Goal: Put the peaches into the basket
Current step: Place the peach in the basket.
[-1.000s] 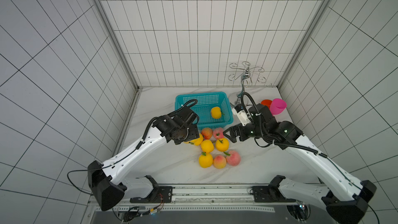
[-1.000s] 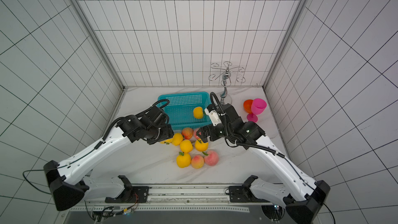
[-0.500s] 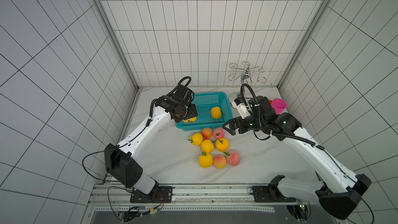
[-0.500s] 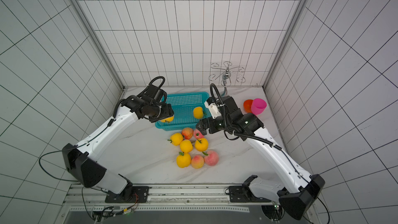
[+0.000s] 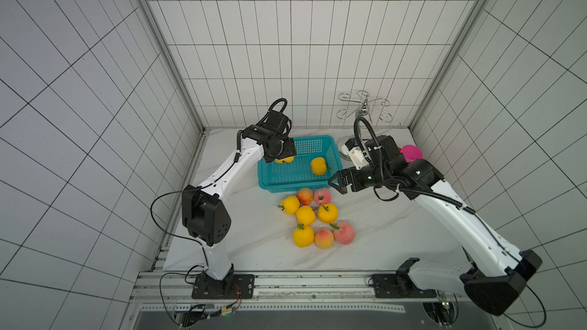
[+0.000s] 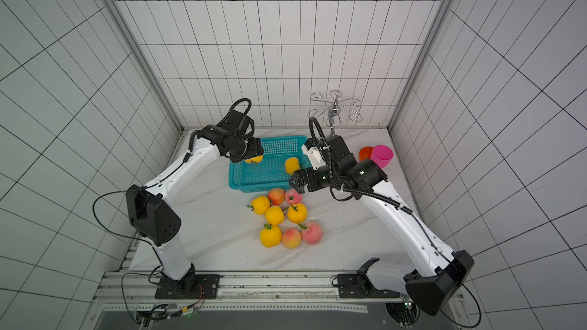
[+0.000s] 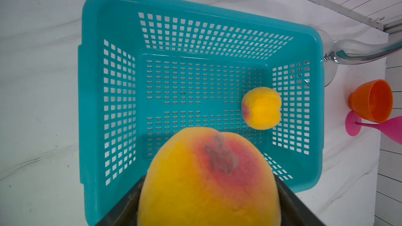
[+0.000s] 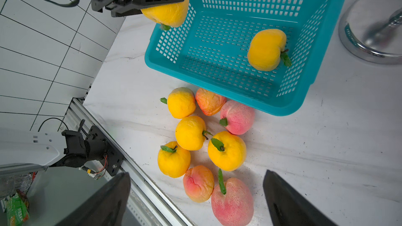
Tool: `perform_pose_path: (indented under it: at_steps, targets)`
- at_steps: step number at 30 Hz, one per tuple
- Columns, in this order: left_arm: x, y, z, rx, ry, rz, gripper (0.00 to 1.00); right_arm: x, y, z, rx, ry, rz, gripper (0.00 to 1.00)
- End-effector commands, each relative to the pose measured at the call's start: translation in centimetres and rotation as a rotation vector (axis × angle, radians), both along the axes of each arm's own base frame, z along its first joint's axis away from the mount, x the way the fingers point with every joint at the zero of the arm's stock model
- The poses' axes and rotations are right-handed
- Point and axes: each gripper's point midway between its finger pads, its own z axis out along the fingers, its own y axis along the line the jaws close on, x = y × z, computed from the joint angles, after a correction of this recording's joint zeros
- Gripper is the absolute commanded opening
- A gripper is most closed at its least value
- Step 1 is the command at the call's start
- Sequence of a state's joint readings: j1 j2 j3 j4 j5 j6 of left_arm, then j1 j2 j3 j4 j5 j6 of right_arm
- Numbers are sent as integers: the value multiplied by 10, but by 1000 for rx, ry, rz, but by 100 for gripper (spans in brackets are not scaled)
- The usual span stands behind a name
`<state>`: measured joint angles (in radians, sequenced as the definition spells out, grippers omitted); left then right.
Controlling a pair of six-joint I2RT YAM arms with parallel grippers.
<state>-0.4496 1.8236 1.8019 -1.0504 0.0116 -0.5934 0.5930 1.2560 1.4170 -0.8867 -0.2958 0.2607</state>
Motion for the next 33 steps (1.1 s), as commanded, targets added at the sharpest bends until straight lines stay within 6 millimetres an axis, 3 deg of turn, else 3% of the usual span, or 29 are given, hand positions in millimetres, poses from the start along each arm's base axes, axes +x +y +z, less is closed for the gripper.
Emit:
perform_pose_path:
  at_steps: [1, 22, 33]
  targets:
    - [18, 6, 1, 43, -51, 16, 77, 3, -4, 12, -6, -17, -9, 99]
    - [71, 34, -78, 194, 10, 95, 77, 14, -7, 5, -43, 3, -33, 99]
    - [89, 34, -104, 235, 25, 99, 77, 14, -15, 1, -61, 19, -52, 99]
